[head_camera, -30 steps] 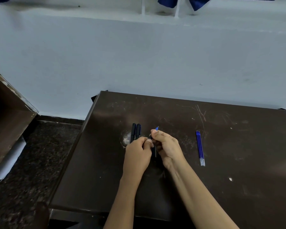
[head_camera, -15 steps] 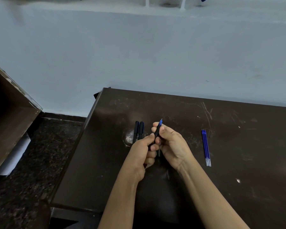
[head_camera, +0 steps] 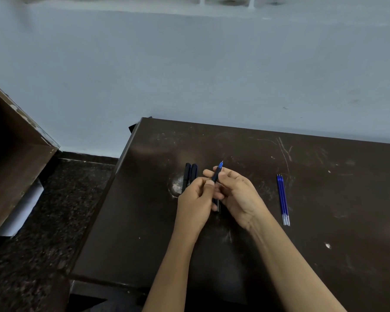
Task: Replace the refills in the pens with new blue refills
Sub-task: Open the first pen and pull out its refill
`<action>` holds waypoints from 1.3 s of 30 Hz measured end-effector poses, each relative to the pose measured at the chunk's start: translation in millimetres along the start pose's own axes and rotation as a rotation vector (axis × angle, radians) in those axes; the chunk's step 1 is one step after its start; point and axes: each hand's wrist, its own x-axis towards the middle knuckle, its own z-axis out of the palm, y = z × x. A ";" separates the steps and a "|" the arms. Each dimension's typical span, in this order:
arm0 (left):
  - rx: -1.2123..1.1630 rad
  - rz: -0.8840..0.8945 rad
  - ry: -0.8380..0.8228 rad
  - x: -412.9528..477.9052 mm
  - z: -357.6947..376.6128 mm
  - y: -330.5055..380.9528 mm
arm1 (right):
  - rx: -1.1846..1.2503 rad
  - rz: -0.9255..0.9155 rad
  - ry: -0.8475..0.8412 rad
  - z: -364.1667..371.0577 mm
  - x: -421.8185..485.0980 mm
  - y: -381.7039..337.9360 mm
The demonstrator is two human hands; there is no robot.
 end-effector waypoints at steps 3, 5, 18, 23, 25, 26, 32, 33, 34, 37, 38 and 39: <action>0.051 0.023 0.000 0.0 -1.9 -0.3 | -0.032 -0.022 -0.048 0.4 -1.8 3.5; 0.069 0.034 -0.008 0.3 -3.5 -0.4 | -0.017 -0.031 -0.032 0.0 -1.9 4.6; 0.042 0.037 -0.009 2.9 -5.0 -3.6 | -0.030 -0.049 0.015 -3.5 0.8 2.0; 0.031 0.023 -0.044 2.9 -5.9 -4.1 | -0.024 -0.064 -0.024 -1.4 -1.0 2.1; 0.026 0.016 -0.066 2.6 -5.7 -3.7 | -0.037 -0.073 0.002 -3.3 0.0 3.5; 0.025 0.014 -0.071 2.6 -5.8 -3.7 | -0.049 -0.068 0.013 -4.1 0.5 3.4; 0.026 -0.003 -0.062 3.4 -5.7 -5.3 | -0.032 -0.008 -0.006 -5.9 2.1 0.6; 0.024 -0.001 -0.057 3.5 -5.1 -5.3 | -0.019 -0.003 -0.012 -5.0 1.4 0.9; 0.022 0.003 -0.054 4.0 -4.5 -5.7 | -0.004 -0.001 -0.021 -4.0 0.5 1.7; 0.041 -0.006 -0.067 5.6 -4.2 -8.4 | -0.018 -0.014 0.008 -3.2 -0.3 4.0; 0.051 -0.013 -0.074 6.4 -4.4 -9.6 | -0.022 -0.016 0.028 -3.5 0.4 4.2; 0.055 -0.017 -0.076 7.2 -4.7 -10.9 | -0.013 -0.016 0.047 -4.3 1.1 4.1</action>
